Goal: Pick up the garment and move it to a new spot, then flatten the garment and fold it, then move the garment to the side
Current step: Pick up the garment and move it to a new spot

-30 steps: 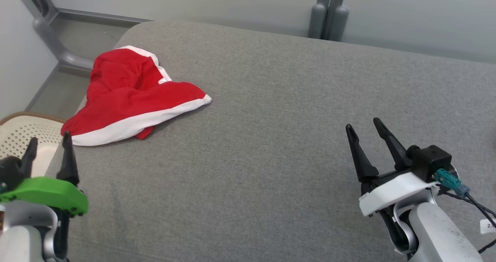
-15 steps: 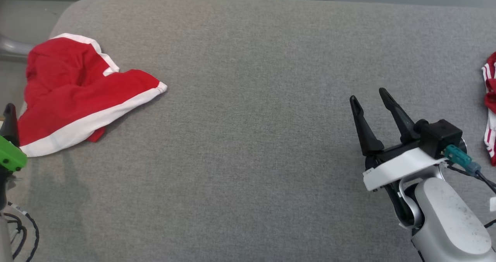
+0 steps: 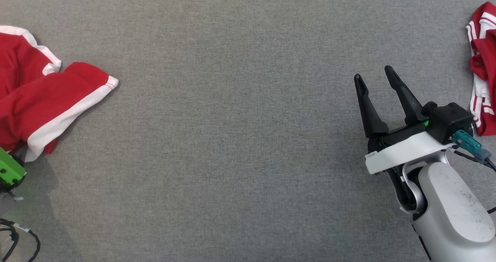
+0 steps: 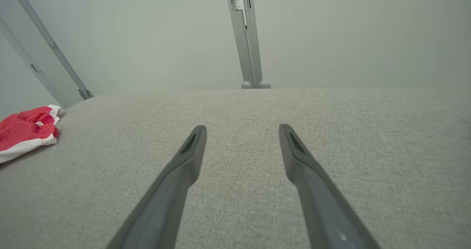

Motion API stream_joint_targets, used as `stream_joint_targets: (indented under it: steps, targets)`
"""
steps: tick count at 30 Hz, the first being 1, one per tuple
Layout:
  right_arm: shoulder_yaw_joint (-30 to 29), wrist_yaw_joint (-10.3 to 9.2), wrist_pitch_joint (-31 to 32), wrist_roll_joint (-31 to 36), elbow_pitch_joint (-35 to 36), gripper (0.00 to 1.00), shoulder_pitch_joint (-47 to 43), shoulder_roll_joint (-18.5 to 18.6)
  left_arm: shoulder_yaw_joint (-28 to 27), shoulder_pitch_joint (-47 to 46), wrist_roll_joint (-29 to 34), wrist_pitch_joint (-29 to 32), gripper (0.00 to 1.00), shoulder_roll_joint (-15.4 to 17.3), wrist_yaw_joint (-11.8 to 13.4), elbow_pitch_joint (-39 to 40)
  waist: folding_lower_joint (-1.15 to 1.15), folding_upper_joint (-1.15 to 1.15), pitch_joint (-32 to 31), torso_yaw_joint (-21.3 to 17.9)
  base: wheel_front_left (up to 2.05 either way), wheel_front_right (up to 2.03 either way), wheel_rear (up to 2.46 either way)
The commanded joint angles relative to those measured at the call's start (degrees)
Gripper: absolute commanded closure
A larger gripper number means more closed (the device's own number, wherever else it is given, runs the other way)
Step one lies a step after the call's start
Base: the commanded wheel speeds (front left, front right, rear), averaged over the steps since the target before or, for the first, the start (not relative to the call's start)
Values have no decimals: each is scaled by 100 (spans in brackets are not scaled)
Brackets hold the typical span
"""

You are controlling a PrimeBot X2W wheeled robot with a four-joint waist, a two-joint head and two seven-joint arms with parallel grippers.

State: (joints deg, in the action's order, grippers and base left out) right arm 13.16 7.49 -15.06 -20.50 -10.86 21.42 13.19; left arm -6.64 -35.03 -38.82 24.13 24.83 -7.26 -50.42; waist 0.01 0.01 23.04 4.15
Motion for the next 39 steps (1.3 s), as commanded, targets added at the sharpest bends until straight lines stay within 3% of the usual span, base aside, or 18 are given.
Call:
stream_joint_targets:
  steps: [1,3,4,5,6,15,23,33,39]
  targets:
    - [-7,1,-14,1,4,0,45,-15,168,42,-99,107,0,-140,-35,-112,-1,-1,35,-73,0,0,0]
    - [8,1,-14,8,-14,0,50,-40,288,85,-230,117,3,-169,-40,-133,-1,-1,-3,-70,0,0,0]
    - [16,1,-14,12,-22,0,46,-53,339,99,-283,115,51,-168,-47,-126,-1,-1,-21,-67,0,0,0]
    - [26,1,-14,17,-37,0,39,-65,401,117,-297,69,87,-153,-48,-90,-1,-1,-46,-57,0,0,0]
    - [40,1,-15,19,-49,0,32,-70,439,130,-320,56,100,-127,-48,-70,-1,-1,-66,-51,0,0,0]
    - [116,1,-14,-24,-189,0,-56,-130,821,170,-615,-439,100,341,-32,229,-1,-1,-406,-34,0,0,0]
    - [148,1,-14,-69,-303,0,-210,-263,1416,94,-490,-804,100,693,-27,823,-1,-1,-932,-120,0,0,0]
    - [44,1,-14,-108,-409,0,-472,-416,2196,90,-422,-648,100,915,-28,2460,-1,-1,-1483,-473,0,0,0]
    - [-52,1,-14,-107,-408,0,-550,-481,2522,-9,-223,-455,100,804,15,3529,-1,-1,-1656,-782,0,0,0]
